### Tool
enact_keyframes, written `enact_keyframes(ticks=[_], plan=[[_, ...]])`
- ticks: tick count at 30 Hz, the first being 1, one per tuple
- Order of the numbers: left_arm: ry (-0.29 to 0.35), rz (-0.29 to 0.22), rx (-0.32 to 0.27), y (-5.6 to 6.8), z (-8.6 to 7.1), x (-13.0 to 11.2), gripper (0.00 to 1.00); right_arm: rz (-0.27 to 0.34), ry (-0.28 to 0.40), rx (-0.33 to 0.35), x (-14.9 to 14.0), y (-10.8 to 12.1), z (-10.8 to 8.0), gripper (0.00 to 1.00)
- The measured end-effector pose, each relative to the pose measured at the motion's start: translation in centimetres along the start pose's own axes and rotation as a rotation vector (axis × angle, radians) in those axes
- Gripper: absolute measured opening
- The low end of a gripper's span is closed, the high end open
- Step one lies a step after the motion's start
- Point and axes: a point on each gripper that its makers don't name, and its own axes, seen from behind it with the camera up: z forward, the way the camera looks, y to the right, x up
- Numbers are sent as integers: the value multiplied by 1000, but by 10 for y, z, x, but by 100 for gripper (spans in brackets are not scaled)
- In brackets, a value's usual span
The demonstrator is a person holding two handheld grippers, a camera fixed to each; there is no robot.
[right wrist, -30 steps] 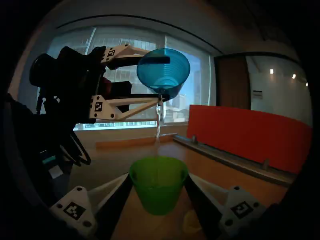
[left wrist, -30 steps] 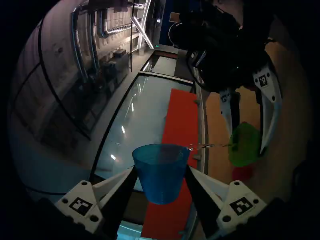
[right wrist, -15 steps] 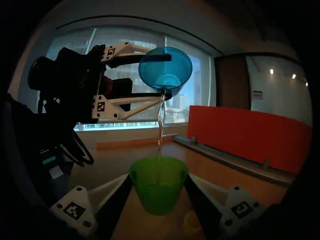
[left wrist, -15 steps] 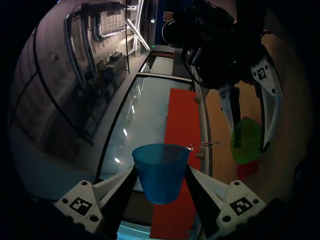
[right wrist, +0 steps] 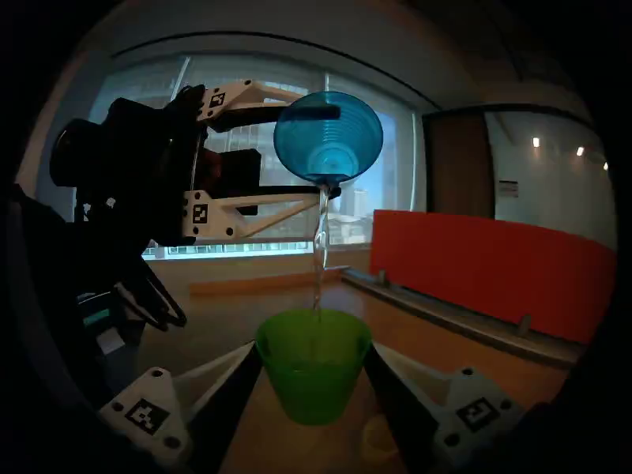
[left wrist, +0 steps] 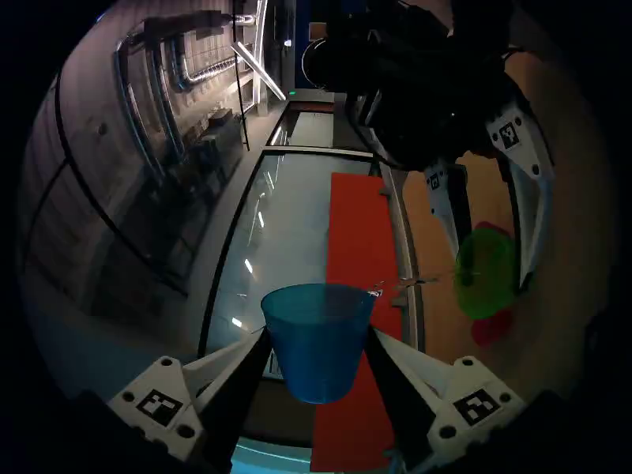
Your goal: Pour water
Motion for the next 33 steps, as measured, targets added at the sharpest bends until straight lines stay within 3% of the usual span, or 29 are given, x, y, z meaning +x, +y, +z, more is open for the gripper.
enact_keyframes(ticks=[24, 33], plan=[[-3, 155, 32, -5, -1, 7, 82, 3, 5, -11, 2, 4, -4, 90], [1, 147, 32, -4, -2, 7, 82, 3, 4, -12, 1, 4, -3, 90]])
